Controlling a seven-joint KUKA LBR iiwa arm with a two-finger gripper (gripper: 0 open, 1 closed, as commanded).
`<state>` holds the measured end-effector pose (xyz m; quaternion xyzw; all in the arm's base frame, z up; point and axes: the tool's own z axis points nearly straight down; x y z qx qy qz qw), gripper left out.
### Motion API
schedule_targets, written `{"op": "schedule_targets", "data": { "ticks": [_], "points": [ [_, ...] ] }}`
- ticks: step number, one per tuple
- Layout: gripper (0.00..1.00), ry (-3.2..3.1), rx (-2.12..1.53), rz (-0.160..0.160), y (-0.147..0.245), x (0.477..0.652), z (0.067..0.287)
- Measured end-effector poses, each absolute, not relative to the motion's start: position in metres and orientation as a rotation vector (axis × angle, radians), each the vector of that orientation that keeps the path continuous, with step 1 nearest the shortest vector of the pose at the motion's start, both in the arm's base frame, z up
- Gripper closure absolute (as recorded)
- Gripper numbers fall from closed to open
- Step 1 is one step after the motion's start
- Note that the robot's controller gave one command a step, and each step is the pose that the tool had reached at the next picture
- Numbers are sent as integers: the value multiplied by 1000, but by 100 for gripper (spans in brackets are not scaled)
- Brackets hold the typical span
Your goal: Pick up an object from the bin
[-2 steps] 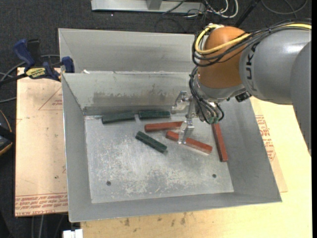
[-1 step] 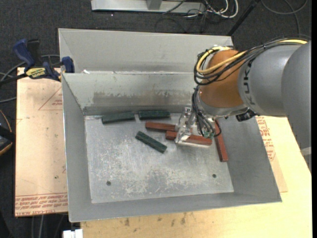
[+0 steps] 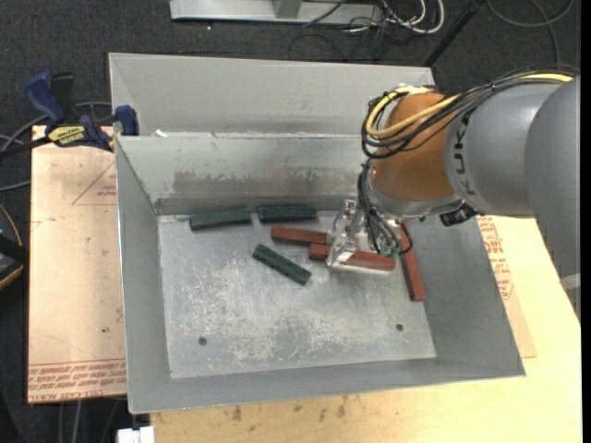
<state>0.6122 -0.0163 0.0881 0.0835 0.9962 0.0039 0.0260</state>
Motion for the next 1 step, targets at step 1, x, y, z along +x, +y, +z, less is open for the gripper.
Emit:
{"op": "schedule_targets", "data": {
  "ticks": [1],
  "points": [
    [100, 3109, 261, 6, -15, 607, 85]
  ]
}}
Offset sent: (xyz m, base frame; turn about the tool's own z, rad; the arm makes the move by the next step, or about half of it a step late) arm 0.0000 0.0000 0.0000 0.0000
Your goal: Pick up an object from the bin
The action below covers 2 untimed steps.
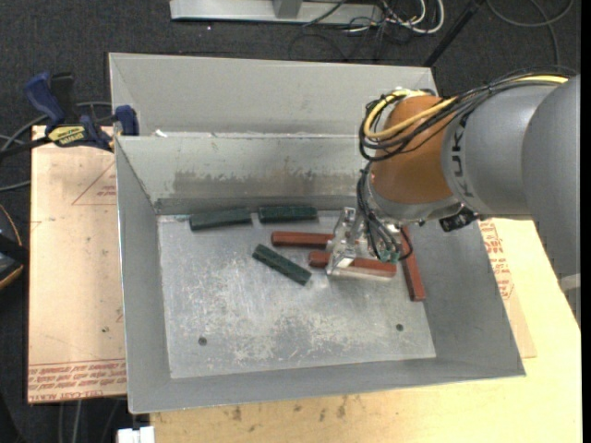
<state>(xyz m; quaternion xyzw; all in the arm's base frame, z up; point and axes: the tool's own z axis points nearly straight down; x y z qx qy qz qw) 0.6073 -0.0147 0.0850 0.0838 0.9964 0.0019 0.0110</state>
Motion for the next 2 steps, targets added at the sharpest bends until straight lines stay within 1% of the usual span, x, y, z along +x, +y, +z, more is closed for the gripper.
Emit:
{"op": "schedule_targets", "data": {
  "ticks": [2],
  "points": [
    [100, 3109, 261, 5, -15, 607, 85]
  ]
}}
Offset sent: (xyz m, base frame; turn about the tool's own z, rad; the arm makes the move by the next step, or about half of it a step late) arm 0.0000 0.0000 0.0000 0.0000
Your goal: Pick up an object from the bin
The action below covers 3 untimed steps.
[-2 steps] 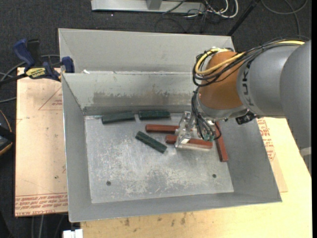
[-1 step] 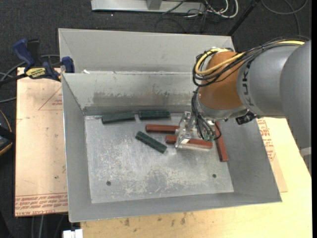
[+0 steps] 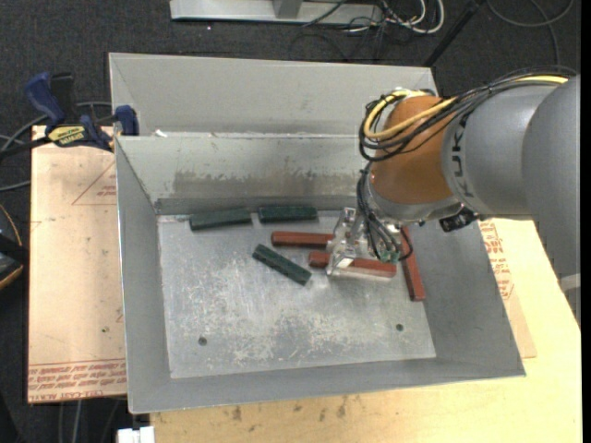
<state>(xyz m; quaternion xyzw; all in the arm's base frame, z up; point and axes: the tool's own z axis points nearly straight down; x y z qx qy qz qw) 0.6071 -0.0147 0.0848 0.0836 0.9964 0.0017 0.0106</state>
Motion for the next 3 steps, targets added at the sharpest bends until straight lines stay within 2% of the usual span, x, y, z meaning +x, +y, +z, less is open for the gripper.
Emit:
{"op": "schedule_targets", "data": {
  "ticks": [3],
  "points": [
    [100, 3109, 260, 5, -15, 607, 85]
  ]
}}
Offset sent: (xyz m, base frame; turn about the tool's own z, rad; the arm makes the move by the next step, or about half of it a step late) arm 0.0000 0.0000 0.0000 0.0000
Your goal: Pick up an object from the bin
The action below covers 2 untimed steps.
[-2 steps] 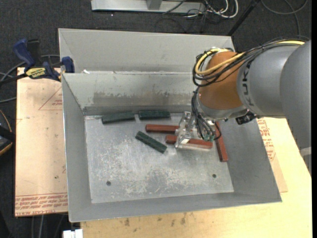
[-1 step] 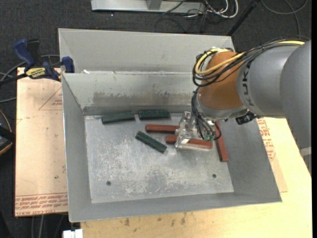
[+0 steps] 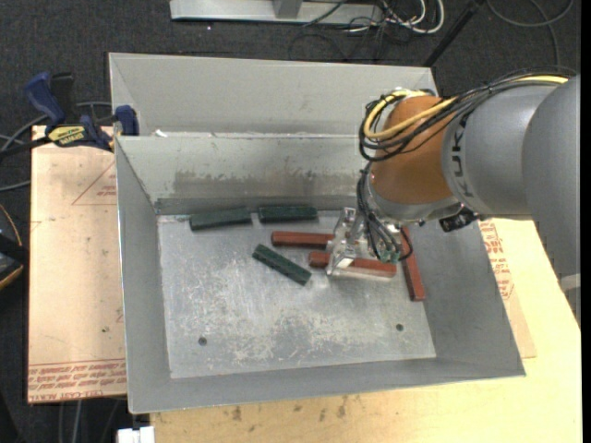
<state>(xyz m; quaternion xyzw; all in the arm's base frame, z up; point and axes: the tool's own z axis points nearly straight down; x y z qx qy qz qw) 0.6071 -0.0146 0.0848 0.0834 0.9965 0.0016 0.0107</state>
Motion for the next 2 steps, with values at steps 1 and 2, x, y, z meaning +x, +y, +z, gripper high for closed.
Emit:
{"op": "schedule_targets", "data": {
  "ticks": [1, 2],
  "points": [
    [100, 3109, 260, 5, -15, 607, 85],
    [100, 3109, 260, 5, -15, 607, 85]
  ]
}}
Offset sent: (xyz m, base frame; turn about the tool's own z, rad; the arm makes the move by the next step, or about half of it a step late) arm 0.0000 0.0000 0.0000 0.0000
